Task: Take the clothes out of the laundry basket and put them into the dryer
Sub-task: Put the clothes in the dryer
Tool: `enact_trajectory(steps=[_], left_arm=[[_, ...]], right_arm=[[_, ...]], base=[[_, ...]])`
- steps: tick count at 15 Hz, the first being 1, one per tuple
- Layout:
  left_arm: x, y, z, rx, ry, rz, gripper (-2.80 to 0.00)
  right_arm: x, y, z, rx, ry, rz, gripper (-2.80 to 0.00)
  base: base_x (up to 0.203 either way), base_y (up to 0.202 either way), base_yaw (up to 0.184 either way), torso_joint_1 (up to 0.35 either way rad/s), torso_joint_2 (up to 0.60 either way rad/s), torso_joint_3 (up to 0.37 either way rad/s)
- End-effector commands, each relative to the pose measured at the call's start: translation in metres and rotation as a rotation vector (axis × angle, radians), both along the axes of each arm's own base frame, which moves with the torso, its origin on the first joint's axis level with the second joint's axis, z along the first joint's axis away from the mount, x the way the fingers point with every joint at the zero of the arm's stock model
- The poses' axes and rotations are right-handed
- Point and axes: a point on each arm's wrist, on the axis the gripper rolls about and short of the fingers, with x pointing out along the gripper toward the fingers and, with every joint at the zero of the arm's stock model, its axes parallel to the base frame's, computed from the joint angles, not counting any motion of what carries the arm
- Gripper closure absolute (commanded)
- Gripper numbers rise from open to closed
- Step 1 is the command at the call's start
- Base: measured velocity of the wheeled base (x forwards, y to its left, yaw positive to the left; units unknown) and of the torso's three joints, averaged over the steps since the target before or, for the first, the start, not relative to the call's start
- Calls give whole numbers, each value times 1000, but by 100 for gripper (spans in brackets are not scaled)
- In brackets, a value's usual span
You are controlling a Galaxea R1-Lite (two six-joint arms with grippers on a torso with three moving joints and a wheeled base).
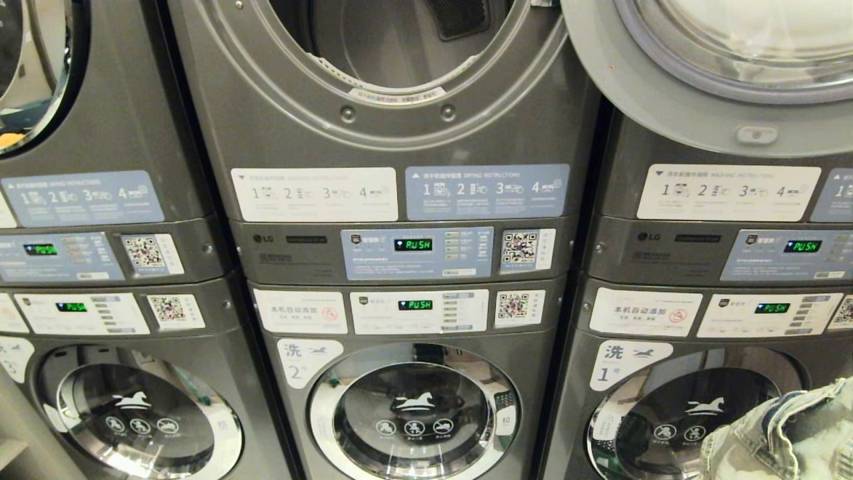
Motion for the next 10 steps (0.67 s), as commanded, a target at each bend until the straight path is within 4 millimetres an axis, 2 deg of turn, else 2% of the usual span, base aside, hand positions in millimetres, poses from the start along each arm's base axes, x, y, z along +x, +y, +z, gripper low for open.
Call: enact_trajectory(steps=[1,10], left_arm=[[1,0,-4,-1,14,0,0],[1,0,-4,1,14,0,0]], right_arm=[[1,-1,-2,7,8,5,0],[3,-4,-15,21,36,-1,0]], base=[[0,0,0,183,-388,-203],[0,0,0,168,-343,-183]])
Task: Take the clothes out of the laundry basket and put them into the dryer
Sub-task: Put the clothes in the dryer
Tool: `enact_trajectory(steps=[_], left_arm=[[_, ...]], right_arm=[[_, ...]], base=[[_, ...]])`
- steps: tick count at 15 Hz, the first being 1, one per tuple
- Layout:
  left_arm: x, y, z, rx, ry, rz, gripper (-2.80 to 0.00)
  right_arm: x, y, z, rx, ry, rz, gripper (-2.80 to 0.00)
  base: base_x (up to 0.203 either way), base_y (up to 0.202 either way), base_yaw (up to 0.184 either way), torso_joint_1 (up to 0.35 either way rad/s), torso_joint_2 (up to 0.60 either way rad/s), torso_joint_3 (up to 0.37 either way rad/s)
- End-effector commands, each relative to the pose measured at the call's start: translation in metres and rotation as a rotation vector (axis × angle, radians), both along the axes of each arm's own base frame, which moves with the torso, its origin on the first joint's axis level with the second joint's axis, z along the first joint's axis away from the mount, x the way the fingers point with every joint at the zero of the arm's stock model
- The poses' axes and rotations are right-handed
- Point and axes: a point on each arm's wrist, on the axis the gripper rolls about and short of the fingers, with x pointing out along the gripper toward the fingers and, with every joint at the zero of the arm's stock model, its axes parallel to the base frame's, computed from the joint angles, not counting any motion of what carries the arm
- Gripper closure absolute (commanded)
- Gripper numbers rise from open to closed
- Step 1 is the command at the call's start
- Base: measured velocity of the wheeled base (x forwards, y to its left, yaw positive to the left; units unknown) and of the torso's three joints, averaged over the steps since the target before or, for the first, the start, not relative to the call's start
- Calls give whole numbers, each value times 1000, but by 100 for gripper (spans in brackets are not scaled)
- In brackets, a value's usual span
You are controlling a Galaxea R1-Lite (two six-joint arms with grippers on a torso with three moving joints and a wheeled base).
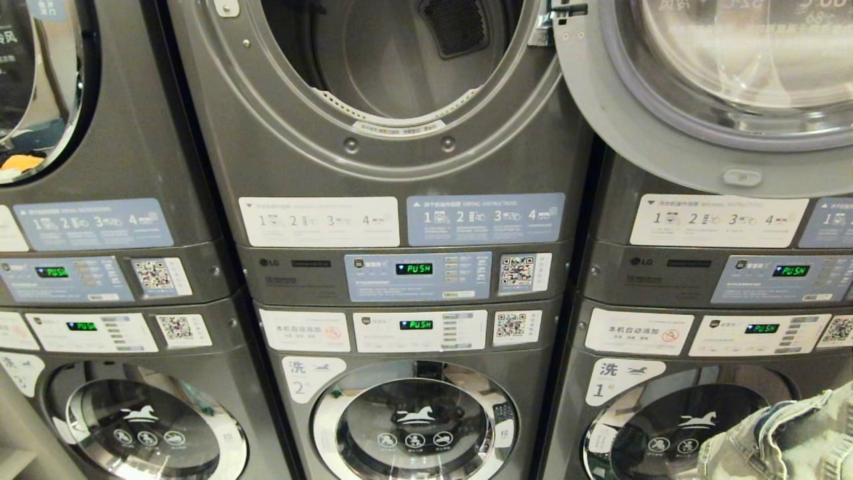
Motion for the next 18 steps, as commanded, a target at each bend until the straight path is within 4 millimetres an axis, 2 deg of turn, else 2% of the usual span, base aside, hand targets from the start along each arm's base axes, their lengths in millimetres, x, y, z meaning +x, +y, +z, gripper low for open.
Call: enact_trajectory(steps=[1,9,18], left_arm=[[1,0,-4,-2,13,0,0],[1,0,-4,-2,13,0,0],[1,0,-4,-1,13,0,0]], right_arm=[[0,0,-2,4,5,5,0],[1,0,-4,1,15,32,0],[-1,2,-3,-11,8,38,0]], base=[[0,0,0,156,-306,-156],[0,0,0,149,-311,-156],[0,0,0,70,-142,-71]])
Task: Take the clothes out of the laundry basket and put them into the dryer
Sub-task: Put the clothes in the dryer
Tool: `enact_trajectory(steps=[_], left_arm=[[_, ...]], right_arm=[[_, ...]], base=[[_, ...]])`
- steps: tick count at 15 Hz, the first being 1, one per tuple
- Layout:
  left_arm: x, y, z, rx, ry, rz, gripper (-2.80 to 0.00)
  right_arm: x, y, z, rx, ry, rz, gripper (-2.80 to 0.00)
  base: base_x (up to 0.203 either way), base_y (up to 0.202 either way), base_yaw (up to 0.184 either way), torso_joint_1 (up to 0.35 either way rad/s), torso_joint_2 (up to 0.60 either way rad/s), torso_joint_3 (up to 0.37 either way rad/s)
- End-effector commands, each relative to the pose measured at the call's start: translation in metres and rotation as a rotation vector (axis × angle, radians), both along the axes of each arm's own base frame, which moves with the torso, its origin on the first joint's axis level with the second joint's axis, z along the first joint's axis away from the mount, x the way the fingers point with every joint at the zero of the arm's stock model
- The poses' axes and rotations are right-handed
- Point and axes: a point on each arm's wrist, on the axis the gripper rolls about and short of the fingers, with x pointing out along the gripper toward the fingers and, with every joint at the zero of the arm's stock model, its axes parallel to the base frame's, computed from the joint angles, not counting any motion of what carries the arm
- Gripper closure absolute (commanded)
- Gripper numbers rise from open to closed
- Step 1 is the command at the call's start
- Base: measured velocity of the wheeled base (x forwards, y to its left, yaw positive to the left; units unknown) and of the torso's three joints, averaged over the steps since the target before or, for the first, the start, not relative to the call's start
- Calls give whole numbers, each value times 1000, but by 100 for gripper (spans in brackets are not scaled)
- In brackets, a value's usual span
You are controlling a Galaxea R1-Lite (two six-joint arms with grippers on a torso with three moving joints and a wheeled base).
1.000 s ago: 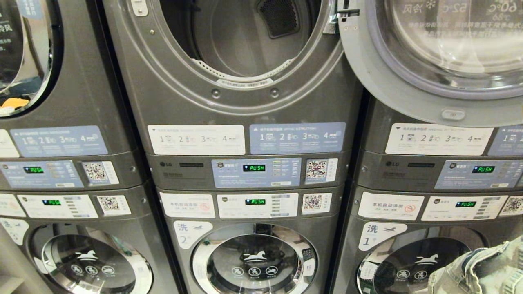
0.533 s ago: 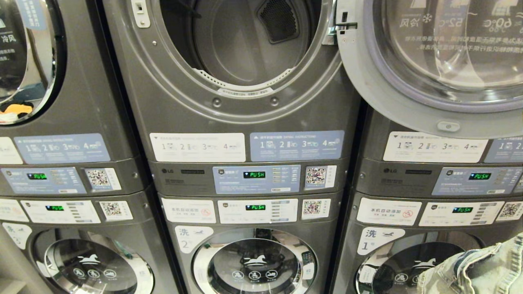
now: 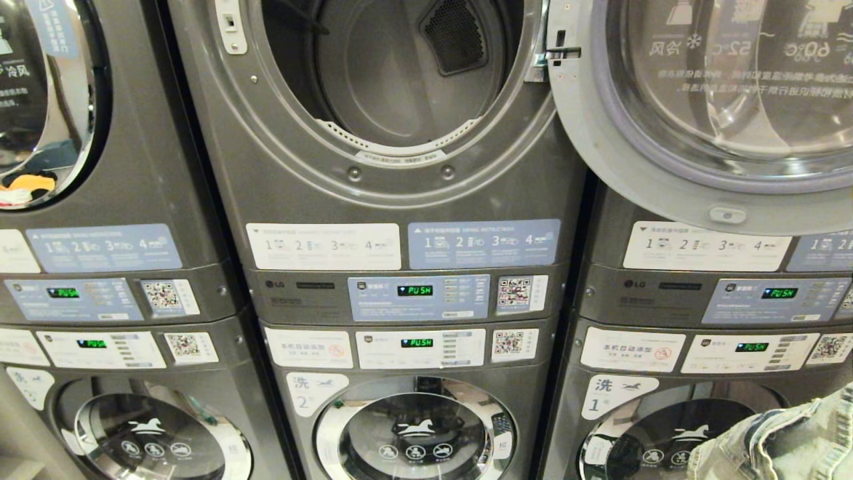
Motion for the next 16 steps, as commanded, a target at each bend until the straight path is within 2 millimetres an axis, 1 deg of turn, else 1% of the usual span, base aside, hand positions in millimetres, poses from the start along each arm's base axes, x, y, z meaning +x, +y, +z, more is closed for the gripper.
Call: enact_trajectory(steps=[1,4,7,10,14,16], left_arm=[[1,0,-4,0,13,1,0],[1,0,-4,-2,13,0,0],[1,0,-4,-1,13,1,0],[1,0,-4,-2,13,0,0],[1,0,-4,-2,13,0,0],[1,0,-4,-2,13,0,0]], right_arm=[[-1,1,0,-9,-6,4,0],[-1,2,-1,-9,-6,5,0],[-8,9,-2,-72,-30,-3,0],[-7,9,-6,-91,-20,-11,0],[-8,9,1,-97,-28,-5,0],[-4,5,7,-69,-19,0,0]], base=[[0,0,0,0,0,0],[1,60,-1,3,0,1],[0,195,-2,5,-1,3],[0,197,-3,2,2,1],[0,197,-3,1,3,3],[0,199,-3,4,6,1]])
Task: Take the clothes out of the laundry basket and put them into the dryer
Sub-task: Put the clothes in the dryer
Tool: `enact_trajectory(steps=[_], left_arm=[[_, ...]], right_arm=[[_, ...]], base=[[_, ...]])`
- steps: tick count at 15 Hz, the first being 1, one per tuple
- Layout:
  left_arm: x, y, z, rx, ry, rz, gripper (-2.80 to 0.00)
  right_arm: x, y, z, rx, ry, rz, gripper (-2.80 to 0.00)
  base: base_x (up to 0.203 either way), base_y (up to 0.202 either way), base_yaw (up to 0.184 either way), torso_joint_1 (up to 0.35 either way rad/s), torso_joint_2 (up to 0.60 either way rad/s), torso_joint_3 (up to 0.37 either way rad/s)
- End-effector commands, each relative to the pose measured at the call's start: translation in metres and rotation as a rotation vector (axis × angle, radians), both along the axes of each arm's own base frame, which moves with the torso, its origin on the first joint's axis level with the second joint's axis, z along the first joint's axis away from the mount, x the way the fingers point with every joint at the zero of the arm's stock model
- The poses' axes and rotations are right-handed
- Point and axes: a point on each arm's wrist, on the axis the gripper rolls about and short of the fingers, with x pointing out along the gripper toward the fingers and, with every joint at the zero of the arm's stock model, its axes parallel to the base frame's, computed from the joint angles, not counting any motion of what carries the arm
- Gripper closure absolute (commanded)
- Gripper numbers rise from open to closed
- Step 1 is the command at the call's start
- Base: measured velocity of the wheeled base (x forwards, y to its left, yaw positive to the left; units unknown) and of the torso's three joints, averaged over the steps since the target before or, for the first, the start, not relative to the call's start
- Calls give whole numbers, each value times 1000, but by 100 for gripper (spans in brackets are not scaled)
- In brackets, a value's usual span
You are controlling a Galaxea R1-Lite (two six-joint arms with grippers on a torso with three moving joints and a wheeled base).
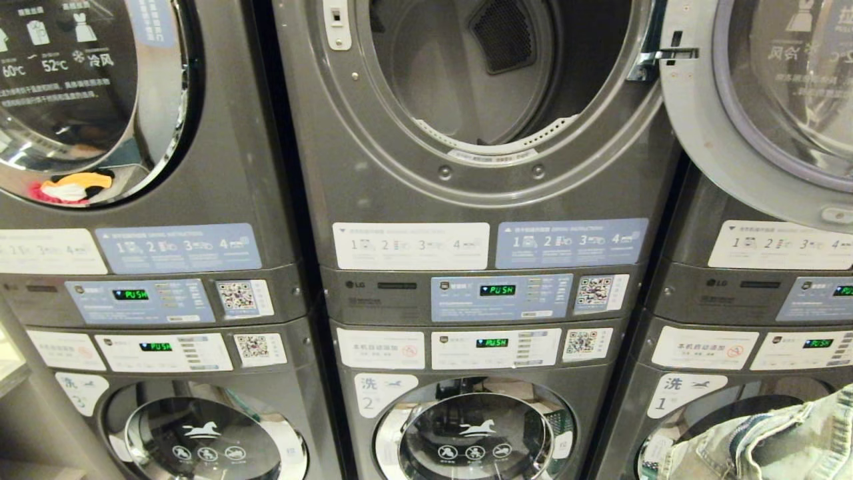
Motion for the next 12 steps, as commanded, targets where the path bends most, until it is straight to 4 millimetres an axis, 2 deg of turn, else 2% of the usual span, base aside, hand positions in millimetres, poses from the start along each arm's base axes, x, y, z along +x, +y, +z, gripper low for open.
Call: enact_trajectory(steps=[1,5,9,12], left_arm=[[1,0,-4,-1,12,0,0],[1,0,-4,-1,12,0,0],[1,0,-4,0,12,0,0],[1,0,-4,0,12,0,0]], right_arm=[[5,-6,5,29,14,8,0],[19,-22,18,81,53,22,0],[21,-24,17,90,62,28,0],[20,-24,17,88,61,28,0]], base=[[0,199,0,-2,1,1],[0,197,-3,3,2,1],[0,187,-3,3,1,2],[0,35,0,-1,2,0]])
